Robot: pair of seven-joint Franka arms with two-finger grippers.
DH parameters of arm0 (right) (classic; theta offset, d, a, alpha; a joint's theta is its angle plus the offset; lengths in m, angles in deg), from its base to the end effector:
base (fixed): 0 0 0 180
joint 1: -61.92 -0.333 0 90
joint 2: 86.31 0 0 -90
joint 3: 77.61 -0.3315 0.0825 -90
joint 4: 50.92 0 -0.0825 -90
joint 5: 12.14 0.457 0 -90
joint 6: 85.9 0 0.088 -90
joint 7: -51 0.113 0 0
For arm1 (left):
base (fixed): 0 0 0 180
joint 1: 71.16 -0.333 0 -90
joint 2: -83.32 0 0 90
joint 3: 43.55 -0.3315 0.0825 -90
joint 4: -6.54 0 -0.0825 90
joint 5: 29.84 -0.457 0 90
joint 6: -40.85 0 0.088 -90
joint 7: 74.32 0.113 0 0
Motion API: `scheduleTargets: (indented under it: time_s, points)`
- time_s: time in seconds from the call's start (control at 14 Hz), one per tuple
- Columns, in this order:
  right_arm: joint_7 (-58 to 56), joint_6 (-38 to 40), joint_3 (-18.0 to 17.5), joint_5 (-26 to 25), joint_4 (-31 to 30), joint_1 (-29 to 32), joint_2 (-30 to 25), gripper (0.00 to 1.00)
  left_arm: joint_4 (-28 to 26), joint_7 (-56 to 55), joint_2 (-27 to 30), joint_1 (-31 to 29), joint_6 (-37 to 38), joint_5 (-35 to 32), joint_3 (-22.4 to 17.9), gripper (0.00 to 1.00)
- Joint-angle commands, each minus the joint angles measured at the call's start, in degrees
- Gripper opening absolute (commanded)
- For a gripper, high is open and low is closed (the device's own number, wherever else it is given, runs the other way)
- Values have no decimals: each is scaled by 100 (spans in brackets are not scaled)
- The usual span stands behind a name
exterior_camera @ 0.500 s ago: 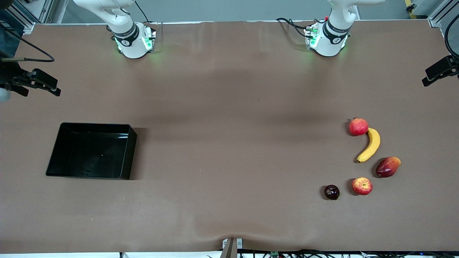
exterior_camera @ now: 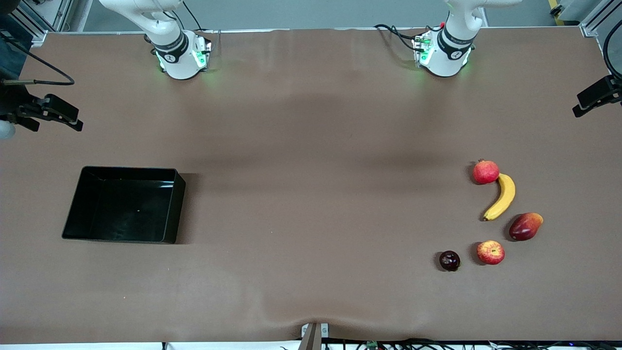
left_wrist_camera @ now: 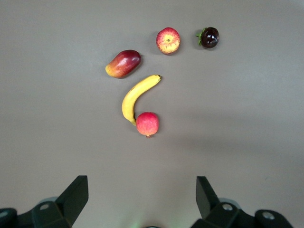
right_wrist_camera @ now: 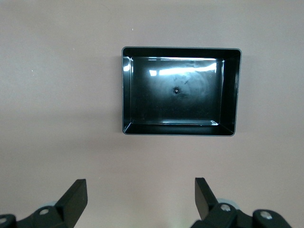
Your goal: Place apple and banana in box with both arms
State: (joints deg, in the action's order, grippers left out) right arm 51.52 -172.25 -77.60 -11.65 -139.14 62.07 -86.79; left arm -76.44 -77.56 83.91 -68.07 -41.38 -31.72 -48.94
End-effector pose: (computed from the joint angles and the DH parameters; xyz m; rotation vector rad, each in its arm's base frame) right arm 0.6183 -0.0007 0.6505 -3.1328 0.0179 0.0380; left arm 0.6082 0.0288 0.6944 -3.1060 -0.1571 0.0040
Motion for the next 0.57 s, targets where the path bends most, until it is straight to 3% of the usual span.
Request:
scheduleTargets:
  time_s: [0.0,0.5]
  points:
    - [-35,-22,25,-31,6,-24,4,100,37,51,-33,-19,93,12,3,100]
    - [-35,-22,33,-31,6,-33,21,100,-25,-54,-59,51,50,21,20,100]
